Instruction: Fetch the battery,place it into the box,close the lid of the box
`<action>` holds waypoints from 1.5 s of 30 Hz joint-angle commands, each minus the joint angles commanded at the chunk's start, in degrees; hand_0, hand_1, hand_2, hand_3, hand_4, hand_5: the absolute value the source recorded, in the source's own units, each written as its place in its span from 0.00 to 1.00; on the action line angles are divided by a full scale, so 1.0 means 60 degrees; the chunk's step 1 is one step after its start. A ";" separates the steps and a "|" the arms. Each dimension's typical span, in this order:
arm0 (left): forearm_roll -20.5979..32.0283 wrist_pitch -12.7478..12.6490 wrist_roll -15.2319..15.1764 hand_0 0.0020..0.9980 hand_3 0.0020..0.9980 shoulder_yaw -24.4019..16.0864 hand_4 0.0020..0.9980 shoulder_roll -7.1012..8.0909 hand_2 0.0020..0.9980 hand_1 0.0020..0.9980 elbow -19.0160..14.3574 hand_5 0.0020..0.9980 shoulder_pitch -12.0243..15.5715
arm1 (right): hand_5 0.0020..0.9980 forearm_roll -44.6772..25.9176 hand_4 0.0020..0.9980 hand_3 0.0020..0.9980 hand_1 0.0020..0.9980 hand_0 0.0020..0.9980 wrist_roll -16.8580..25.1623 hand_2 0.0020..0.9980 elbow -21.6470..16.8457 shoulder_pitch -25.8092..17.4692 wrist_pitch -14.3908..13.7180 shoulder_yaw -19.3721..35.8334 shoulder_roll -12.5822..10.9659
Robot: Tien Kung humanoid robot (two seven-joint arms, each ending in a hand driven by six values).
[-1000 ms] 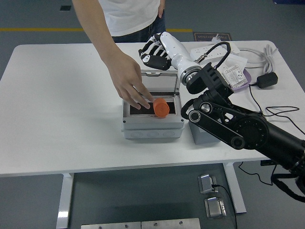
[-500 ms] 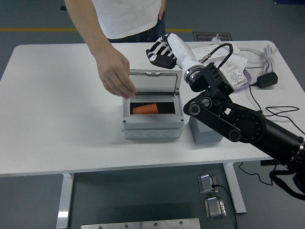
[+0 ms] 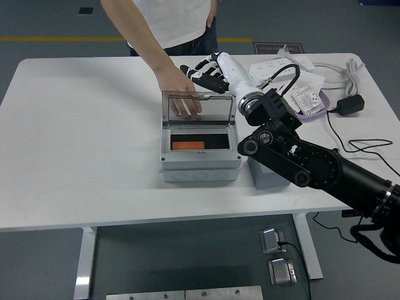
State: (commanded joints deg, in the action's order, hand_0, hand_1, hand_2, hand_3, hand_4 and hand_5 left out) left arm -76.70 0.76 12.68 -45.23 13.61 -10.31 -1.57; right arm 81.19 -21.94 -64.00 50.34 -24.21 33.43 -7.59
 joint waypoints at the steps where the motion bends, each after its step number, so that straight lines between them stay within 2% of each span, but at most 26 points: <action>1: -0.0011 -0.0002 0.0002 0.63 0.60 -0.0009 0.59 0.0000 0.63 0.71 0.0000 0.46 -0.0001 | 0.93 -0.0024 0.96 0.62 0.52 0.59 0.0011 0.54 0.0015 -0.0001 -0.0010 -0.0024 0.0007; 2: -0.0018 -0.0004 0.0003 0.63 0.60 -0.0014 0.59 0.0000 0.63 0.71 0.0000 0.46 -0.0001 | 0.93 -0.0044 0.96 0.62 0.52 0.59 0.0020 0.54 0.0026 -0.0003 -0.0018 -0.0046 0.0012; 3: -0.0021 -0.0006 0.0004 0.63 0.60 -0.0018 0.59 -0.0001 0.63 0.71 0.0000 0.45 -0.0002 | 0.96 -0.0063 0.97 0.62 0.56 0.68 0.0031 0.56 0.0035 -0.0008 -0.0022 -0.0069 0.0016; 8: -0.0006 -0.0016 0.0000 0.63 0.60 0.0001 0.59 -0.0009 0.63 0.71 0.0000 0.45 -0.0006 | 0.96 -0.0134 0.97 0.62 0.56 0.68 0.0052 0.56 0.0039 -0.0040 -0.0035 -0.0208 0.0026; 9: 0.0003 -0.0018 -0.0002 0.63 0.60 0.0011 0.59 -0.0011 0.63 0.71 0.0000 0.45 -0.0006 | 0.97 -0.0138 0.97 0.61 0.58 0.72 0.0048 0.57 0.0034 -0.0047 -0.0033 -0.0239 0.0025; 28: 0.0102 -0.0043 -0.0024 0.63 0.60 0.0121 0.59 -0.0028 0.63 0.71 0.0000 0.45 -0.0014 | 0.98 -0.0496 0.96 0.58 0.58 0.70 0.0034 0.56 -0.0041 -0.0170 0.0007 -0.0842 -0.0098; 38: 0.0156 -0.0048 -0.0018 0.63 0.60 0.0145 0.59 -0.0038 0.63 0.71 0.0000 0.45 0.0005 | 0.98 0.0141 0.96 0.57 0.58 0.70 -0.0725 0.55 -0.0860 -0.0233 0.0420 -0.0890 -0.0426; 39: 0.0161 -0.0048 -0.0018 0.63 0.60 0.0149 0.59 -0.0037 0.63 0.71 0.0000 0.45 0.0005 | 0.99 0.0201 0.96 0.56 0.56 0.67 -0.0806 0.54 -0.0940 -0.0232 0.0479 -0.0897 -0.0460; 44: 0.0194 -0.0047 -0.0019 0.63 0.60 0.0169 0.59 -0.0038 0.63 0.71 0.0000 0.45 0.0016 | 0.99 0.0464 0.96 0.56 0.56 0.67 -0.1167 0.54 -0.1342 -0.0234 0.0744 -0.0918 -0.0600; 45: 0.0209 -0.0048 -0.0021 0.63 0.60 0.0179 0.59 -0.0039 0.63 0.71 0.0000 0.45 0.0018 | 0.99 0.0497 0.96 0.56 0.54 0.65 -0.1219 0.54 -0.1416 -0.0236 0.0786 -0.0929 -0.0622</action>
State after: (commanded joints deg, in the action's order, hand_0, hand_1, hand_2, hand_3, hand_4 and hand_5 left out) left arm -75.45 0.47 12.55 -44.15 13.37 -10.31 -1.46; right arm 84.17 -29.26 -72.50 48.93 -19.49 27.86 -11.32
